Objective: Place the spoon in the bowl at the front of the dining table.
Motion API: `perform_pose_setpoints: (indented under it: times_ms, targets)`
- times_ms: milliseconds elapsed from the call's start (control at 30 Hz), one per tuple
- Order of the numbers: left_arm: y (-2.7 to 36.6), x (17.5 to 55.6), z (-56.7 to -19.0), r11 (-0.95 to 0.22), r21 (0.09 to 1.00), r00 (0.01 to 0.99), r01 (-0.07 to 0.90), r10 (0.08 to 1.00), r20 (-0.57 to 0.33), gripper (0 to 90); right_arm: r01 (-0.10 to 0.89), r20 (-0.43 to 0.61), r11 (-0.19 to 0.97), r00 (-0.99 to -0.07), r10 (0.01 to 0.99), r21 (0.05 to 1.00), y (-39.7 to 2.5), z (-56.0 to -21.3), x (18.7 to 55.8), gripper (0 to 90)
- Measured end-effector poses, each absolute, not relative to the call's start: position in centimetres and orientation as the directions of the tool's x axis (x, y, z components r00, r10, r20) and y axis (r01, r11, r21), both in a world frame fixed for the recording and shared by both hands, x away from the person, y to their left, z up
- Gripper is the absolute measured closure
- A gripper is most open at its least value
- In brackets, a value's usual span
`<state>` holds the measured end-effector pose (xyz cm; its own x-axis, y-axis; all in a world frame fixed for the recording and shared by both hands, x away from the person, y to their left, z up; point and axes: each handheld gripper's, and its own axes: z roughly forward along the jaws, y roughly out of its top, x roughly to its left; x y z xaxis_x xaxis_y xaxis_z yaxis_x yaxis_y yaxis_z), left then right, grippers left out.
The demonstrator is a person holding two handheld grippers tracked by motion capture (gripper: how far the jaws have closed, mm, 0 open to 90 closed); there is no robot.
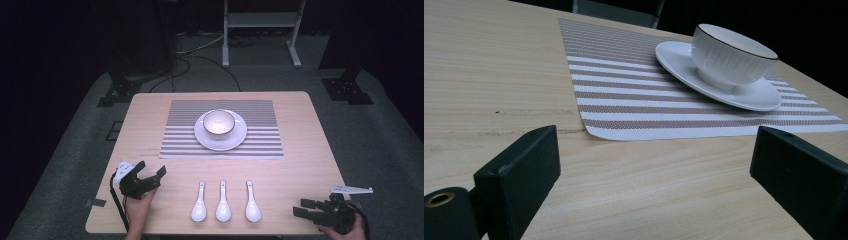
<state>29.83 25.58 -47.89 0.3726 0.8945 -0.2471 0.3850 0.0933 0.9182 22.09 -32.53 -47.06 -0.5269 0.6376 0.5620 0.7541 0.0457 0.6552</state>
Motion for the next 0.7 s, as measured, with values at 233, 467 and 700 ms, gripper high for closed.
perform_pose_setpoints:
  times_ms: [233, 467, 700]
  targets:
    - [25.5, 29.8, -47.9, 0.091, 0.918, 0.37, 0.386, 0.896, -0.245, 4.6, 0.749, 0.556, 0.047, -0.531, 0.64, 0.66, -32.3, -46.9, 22.2, 29.8]
    - [25.5, 29.8, -47.9, 0.087, 0.917, 0.368, 0.388, 0.898, -0.241, 4.6, 0.751, 0.551, 0.064, -0.537, 0.639, 0.657, -31.5, -46.6, 22.8, 29.8]
    - [25.5, 29.8, -47.9, 0.083, 0.919, 0.369, 0.386, 0.899, -0.237, 4.6, 0.758, 0.553, 0.089, -0.546, 0.63, 0.647, -30.4, -46.5, 23.5, 29.8]
